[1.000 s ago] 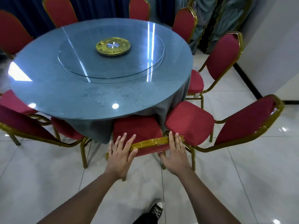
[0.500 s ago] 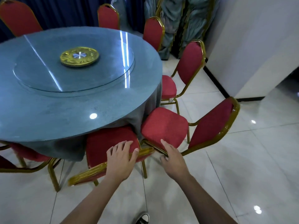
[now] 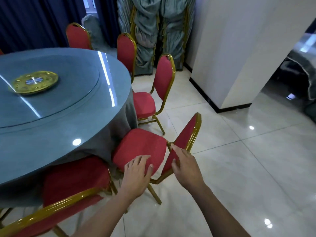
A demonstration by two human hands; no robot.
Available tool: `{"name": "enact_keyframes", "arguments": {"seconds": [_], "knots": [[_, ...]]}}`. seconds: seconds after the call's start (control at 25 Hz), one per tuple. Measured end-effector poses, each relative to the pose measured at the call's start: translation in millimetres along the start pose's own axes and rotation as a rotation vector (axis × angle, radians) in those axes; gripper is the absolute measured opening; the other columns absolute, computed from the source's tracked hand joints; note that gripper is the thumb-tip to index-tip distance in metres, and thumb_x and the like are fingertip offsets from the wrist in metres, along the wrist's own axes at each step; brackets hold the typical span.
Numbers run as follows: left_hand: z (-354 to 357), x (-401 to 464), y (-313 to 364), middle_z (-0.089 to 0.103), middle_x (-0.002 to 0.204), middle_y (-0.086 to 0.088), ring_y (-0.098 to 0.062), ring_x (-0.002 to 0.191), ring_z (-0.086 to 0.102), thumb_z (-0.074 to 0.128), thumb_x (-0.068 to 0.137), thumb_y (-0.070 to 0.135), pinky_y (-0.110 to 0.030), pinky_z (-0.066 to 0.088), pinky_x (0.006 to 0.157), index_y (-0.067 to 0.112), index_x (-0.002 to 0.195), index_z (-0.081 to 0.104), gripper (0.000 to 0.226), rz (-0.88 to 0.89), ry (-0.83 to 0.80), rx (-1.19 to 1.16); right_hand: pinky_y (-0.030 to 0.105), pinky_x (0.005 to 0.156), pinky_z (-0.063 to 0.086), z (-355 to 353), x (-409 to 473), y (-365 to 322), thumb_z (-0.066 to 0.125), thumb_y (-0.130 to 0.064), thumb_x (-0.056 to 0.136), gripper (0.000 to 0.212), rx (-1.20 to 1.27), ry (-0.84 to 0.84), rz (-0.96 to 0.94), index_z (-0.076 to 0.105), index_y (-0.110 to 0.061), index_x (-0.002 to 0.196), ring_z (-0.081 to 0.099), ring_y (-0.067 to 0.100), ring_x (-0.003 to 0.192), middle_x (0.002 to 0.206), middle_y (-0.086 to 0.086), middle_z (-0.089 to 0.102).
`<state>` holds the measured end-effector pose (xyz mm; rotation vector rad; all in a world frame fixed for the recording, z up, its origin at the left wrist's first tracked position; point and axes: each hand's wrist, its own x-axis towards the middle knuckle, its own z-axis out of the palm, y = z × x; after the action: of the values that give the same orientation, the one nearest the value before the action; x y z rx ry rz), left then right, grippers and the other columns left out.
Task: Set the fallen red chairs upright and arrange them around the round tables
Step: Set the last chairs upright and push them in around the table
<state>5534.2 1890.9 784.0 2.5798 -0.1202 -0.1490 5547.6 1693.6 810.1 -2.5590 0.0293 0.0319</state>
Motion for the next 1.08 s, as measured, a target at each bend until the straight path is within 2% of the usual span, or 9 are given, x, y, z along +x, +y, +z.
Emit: {"name": "enact_keyframes", "arguments": {"seconds": [0.24, 0.56, 0.68, 0.76, 0.8, 0.84, 0.92, 1.0, 1.08], "knots": [[46, 46, 97, 0.043, 0.144, 0.014, -0.012, 0.136, 0.036, 0.029, 0.105, 0.048, -0.037, 0.023, 0.117, 0.037, 0.141, 0.041, 0.04, -0.073, 0.048, -0.06, 0.034, 0.113, 0.038, -72, 67, 88, 0.052, -0.033, 0.102, 0.048, -0.029, -0.004, -0.103, 0.04, -0.035, 0.148, 0.043, 0.012, 0.137, 0.149, -0.009, 0.048], [100, 116, 159, 0.042, 0.136, 0.016, -0.011, 0.126, 0.042, 0.027, 0.105, 0.048, -0.034, 0.032, 0.108, 0.038, 0.144, 0.034, 0.04, -0.259, 0.073, -0.156, 0.036, 0.111, 0.039, -87, 196, 154, 0.055, -0.031, 0.101, 0.042, -0.07, -0.047, -0.262, 0.048, -0.032, 0.142, 0.05, 0.014, 0.13, 0.142, -0.007, 0.054], [129, 145, 178, 0.038, 0.142, 0.015, -0.014, 0.132, 0.039, 0.003, 0.095, 0.066, -0.042, 0.031, 0.113, 0.04, 0.147, 0.026, 0.063, -0.349, 0.037, -0.19, 0.036, 0.11, 0.039, -78, 244, 163, 0.052, -0.034, 0.102, 0.039, -0.112, -0.103, -0.296, 0.049, -0.031, 0.141, 0.05, 0.015, 0.128, 0.139, -0.007, 0.055], [149, 161, 192, 0.039, 0.143, 0.015, -0.014, 0.131, 0.041, -0.01, 0.088, 0.068, -0.044, 0.033, 0.113, 0.041, 0.145, 0.028, 0.075, -0.472, 0.094, -0.135, 0.035, 0.108, 0.041, -72, 264, 174, 0.048, -0.039, 0.103, 0.036, -0.163, -0.155, -0.316, 0.052, -0.031, 0.138, 0.054, 0.013, 0.124, 0.135, -0.009, 0.058], [158, 166, 198, 0.047, 0.138, 0.014, -0.014, 0.124, 0.048, -0.004, 0.094, 0.064, -0.046, 0.038, 0.108, 0.041, 0.14, 0.037, 0.066, -0.536, 0.177, -0.092, 0.034, 0.106, 0.042, -69, 271, 183, 0.046, -0.04, 0.103, 0.034, -0.174, -0.175, -0.36, 0.055, -0.031, 0.135, 0.055, 0.012, 0.12, 0.131, -0.01, 0.06], [162, 173, 201, 0.057, 0.127, 0.011, -0.015, 0.113, 0.057, 0.01, 0.1, 0.058, -0.048, 0.045, 0.1, 0.04, 0.13, 0.047, 0.051, -0.587, 0.237, -0.056, 0.033, 0.105, 0.043, -69, 279, 190, 0.043, -0.041, 0.104, 0.032, -0.185, -0.188, -0.413, 0.058, -0.031, 0.13, 0.057, 0.012, 0.117, 0.126, -0.011, 0.062], [162, 185, 205, 0.066, 0.109, 0.007, -0.018, 0.096, 0.064, 0.033, 0.095, 0.05, -0.052, 0.051, 0.089, 0.037, 0.114, 0.059, 0.035, -0.676, 0.363, -0.061, 0.035, 0.104, 0.044, -69, 299, 201, 0.036, -0.044, 0.104, 0.034, -0.184, -0.223, -0.477, 0.062, -0.032, 0.121, 0.058, 0.011, 0.117, 0.123, -0.013, 0.063], [175, 192, 203, 0.067, 0.113, 0.003, -0.022, 0.099, 0.066, 0.038, 0.093, 0.048, -0.056, 0.046, 0.095, 0.034, 0.113, 0.065, 0.037, -0.726, 0.419, -0.008, 0.04, 0.112, 0.039, -66, 312, 211, 0.025, -0.052, 0.103, 0.042, -0.21, -0.251, -0.512, 0.061, -0.036, 0.119, 0.052, 0.011, 0.127, 0.13, -0.015, 0.059], [177, 200, 201, 0.065, 0.12, 0.002, -0.024, 0.108, 0.065, 0.038, 0.093, 0.049, -0.056, 0.037, 0.103, 0.034, 0.118, 0.065, 0.04, -0.728, 0.447, 0.012, 0.043, 0.116, 0.033, -63, 324, 216, 0.02, -0.057, 0.103, 0.042, -0.155, -0.282, -0.525, 0.057, -0.04, 0.111, 0.046, 0.012, 0.132, 0.13, -0.017, 0.056]]}}
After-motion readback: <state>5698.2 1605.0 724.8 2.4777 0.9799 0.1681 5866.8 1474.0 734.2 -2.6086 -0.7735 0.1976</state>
